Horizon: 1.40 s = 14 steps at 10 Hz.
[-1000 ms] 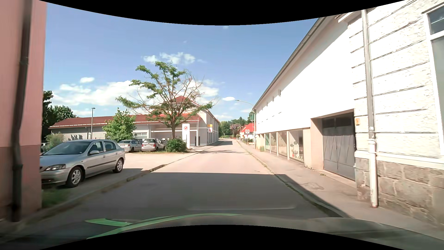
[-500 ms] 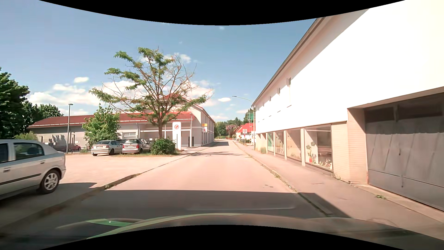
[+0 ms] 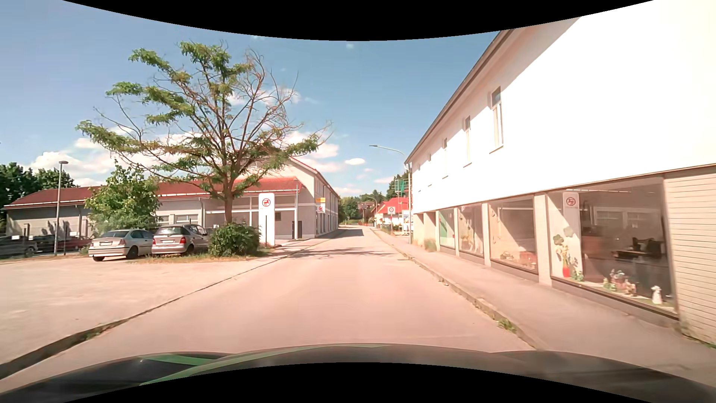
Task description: Follow the waypoints while adhering to traffic rules and regulations
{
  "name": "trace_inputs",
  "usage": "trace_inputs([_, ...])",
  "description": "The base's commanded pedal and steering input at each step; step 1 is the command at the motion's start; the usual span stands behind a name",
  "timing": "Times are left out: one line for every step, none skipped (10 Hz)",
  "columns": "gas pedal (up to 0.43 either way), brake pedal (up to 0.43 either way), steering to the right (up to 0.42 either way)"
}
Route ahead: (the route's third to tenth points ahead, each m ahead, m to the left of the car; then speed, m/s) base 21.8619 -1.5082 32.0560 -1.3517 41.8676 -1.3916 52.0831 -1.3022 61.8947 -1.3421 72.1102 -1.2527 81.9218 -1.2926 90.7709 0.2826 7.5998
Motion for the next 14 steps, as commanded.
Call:
trace_inputs([0.15,0.0,0.008])
trace_inputs([0.15,0.0,0.007])
trace_inputs([0.15,0.0,0.007])
trace_inputs([0.15,0.0,0.007])
trace_inputs([0.15,0.0,0.007])
trace_inputs([0.138,0.0,0.007])
trace_inputs([0.118,0.0,0.007])
trace_inputs([0.087,0.0,0.007])
trace_inputs([0.0,0.0,0.007])
trace_inputs([0.0,0.0,0.007])
trace_inputs([0.0,0.0,0.007])
trace_inputs([0.0,0.0,0.007])
trace_inputs([0.0,0.0,0.007])
trace_inputs([0.0,0.0,0.007])
